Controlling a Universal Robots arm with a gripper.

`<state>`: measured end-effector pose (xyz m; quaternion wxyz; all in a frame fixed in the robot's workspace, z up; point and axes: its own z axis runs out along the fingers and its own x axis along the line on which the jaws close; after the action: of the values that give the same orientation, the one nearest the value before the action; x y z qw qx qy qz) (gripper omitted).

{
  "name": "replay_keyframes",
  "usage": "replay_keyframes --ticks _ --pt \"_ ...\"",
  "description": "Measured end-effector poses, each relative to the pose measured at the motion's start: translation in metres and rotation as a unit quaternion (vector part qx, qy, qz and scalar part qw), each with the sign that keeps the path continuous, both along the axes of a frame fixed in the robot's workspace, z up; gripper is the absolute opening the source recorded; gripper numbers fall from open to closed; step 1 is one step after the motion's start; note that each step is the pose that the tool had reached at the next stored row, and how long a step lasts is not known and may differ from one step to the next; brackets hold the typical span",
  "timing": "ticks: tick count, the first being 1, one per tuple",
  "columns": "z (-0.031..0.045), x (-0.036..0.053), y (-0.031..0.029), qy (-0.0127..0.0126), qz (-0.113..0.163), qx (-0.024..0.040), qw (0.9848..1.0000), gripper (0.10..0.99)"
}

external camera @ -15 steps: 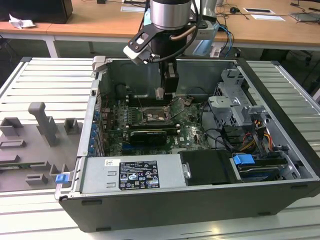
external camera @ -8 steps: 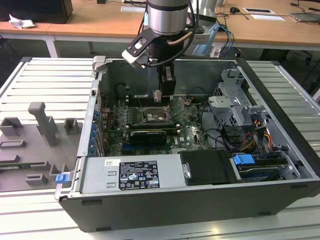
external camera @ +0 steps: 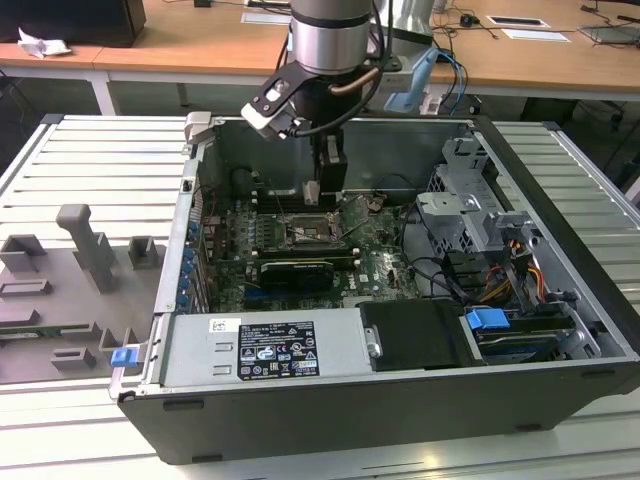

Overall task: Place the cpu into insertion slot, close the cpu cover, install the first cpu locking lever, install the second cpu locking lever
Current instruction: 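Place the cpu into insertion slot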

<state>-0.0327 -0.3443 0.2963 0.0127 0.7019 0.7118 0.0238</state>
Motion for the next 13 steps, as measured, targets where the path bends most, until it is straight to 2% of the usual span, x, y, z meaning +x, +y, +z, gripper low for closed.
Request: replay_keyframes --ticks 3,9,13 --pt "-0.0035 -0.0001 0.0005 0.0020 0.000 -0.0001 1.0000 0.529" --pt "-0.0111 0.0000 0.0005 0.0034 0.000 -0.0004 1.0000 0.529" --pt "-0.0170 0.0000 0.0005 0.0034 0.000 -0.0067 1.0000 0.529"
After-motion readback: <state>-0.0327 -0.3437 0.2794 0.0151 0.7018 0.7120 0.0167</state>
